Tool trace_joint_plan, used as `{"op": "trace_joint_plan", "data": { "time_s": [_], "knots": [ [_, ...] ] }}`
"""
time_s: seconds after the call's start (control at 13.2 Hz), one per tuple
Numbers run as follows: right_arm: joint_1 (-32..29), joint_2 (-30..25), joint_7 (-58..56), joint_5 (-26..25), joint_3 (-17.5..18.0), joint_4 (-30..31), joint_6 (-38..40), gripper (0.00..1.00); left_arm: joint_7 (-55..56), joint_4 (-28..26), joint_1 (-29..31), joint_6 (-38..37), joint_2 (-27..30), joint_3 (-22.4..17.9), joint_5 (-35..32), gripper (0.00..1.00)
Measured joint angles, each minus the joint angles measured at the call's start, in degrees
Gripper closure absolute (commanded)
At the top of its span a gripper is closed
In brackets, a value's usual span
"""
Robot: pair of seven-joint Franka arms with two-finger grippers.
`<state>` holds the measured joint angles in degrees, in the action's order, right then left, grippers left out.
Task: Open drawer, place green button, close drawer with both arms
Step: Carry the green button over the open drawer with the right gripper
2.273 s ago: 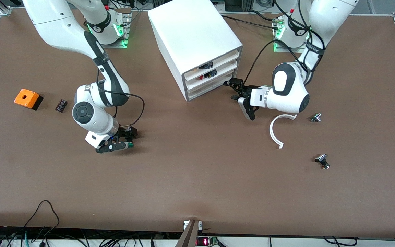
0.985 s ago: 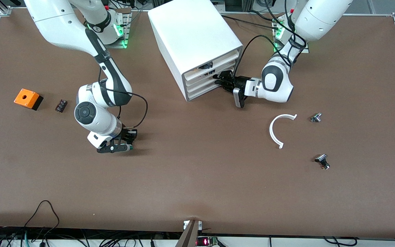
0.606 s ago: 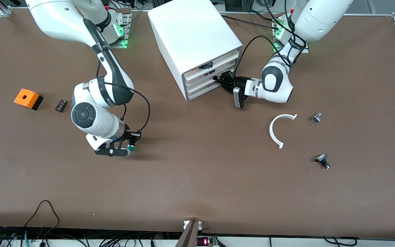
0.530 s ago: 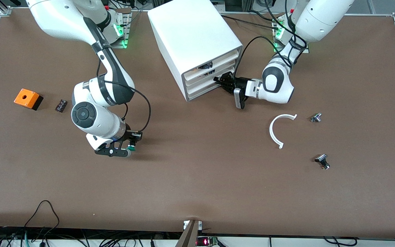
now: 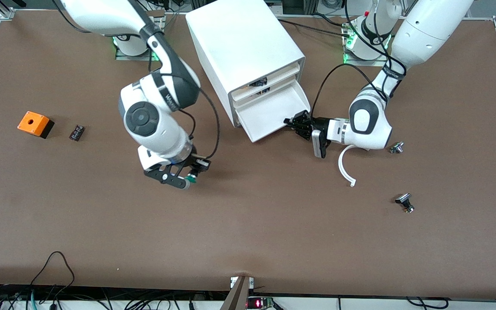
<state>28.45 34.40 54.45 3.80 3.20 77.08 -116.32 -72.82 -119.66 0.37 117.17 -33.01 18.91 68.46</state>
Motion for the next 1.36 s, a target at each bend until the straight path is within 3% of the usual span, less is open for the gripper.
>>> {"op": "trace_joint_plan", "data": {
  "time_s": [0.61,0.68,0.76,1.21,1.36],
  "knots": [
    [11.2,0.72,33.74,0.0,0.07,-3.86,-1.44,1.0,0.97,3.79,0.54,-0.21,-1.37,-1.04,-2.37,1.0],
    [12.5,1.03,37.07,0.0,0.07,-3.87,-1.91,1.0,1.37,4.26,0.82,-0.22,-1.47,-1.08,-2.96,0.92],
    [13.88,1.6,40.28,-0.01,0.06,-3.87,-2.67,1.0,1.55,4.57,1.11,-0.24,-1.57,-1.12,-3.24,0.01],
    [19.37,7.29,52.91,-0.06,-0.08,-3.92,-9.5,1.0,3.52,6.07,1.65,-1.81,-2.07,-1.54,-3.39,0.0],
    [20.61,9.15,55.86,-0.06,-0.1,-3.94,-11.53,1.0,9.03,8.54,2.57,-5.59,-2.06,-1.75,-8.35,0.0]
  ]
}}
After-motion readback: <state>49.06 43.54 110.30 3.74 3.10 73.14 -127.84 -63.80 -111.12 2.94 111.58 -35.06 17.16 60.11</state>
